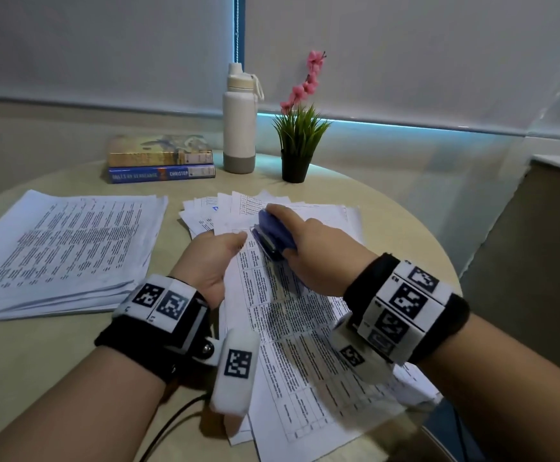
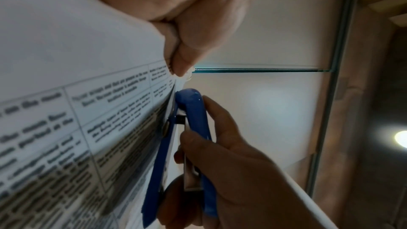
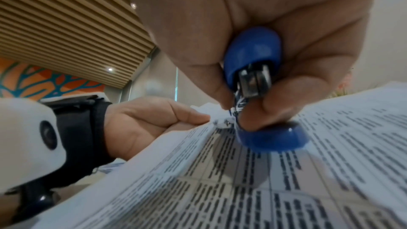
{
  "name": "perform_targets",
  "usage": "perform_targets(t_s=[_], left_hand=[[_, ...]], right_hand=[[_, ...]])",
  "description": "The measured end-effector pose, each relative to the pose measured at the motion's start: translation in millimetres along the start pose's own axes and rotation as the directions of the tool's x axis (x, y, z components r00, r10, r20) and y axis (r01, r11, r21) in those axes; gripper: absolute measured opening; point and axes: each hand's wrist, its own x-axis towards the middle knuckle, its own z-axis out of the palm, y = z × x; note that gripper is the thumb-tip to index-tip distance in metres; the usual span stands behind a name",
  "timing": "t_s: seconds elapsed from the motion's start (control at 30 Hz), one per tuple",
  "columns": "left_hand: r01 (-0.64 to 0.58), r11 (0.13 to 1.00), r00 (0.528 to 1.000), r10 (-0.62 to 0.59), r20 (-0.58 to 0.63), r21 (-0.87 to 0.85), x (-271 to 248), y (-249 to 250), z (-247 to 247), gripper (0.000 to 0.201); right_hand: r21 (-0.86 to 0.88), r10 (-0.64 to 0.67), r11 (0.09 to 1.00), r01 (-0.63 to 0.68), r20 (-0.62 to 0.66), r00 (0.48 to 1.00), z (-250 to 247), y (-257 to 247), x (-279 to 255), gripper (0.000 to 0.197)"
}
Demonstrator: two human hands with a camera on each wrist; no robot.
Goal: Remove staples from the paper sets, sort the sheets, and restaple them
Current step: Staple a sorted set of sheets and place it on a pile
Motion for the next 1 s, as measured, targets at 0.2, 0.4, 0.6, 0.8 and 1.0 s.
perform_targets(t_s=[0.2, 0.4, 0.6, 0.8, 1.0], left_hand=[[-0.035, 0.999, 0.996, 0.037, -0.081, 0.026, 1, -1, 1, 0.025], [-0.029, 0.999, 0.996, 0.033, -0.086, 0.040, 3, -4, 1, 0.027], [-0.052, 0.997, 0.991, 0.060, -0.121, 0.062, 5, -4, -2, 0.025], [-0.083, 0.992, 0.991, 0.093, -0.095, 0.100, 5, -6, 1, 0.024], [-0.099, 0.991, 0.990, 0.107, -0.087, 0.087, 3, -4, 1, 0.027]], right_hand=[[-0.006, 0.033, 0.999, -0.033, 0.015, 0.999, 7, -3, 2, 0.066], [-0.004, 0.079, 0.997, -0.079, 0.034, 0.996, 14, -6, 14, 0.060], [-0.021, 0.076, 0.997, -0.075, 0.036, 0.996, 10, -12, 20, 0.043], [0.051, 0.114, 0.992, -0.116, 0.029, 0.993, 13, -8, 35, 0.065], [0.022, 0.080, 0.997, -0.080, -0.016, 0.997, 15, -11, 41, 0.061]])
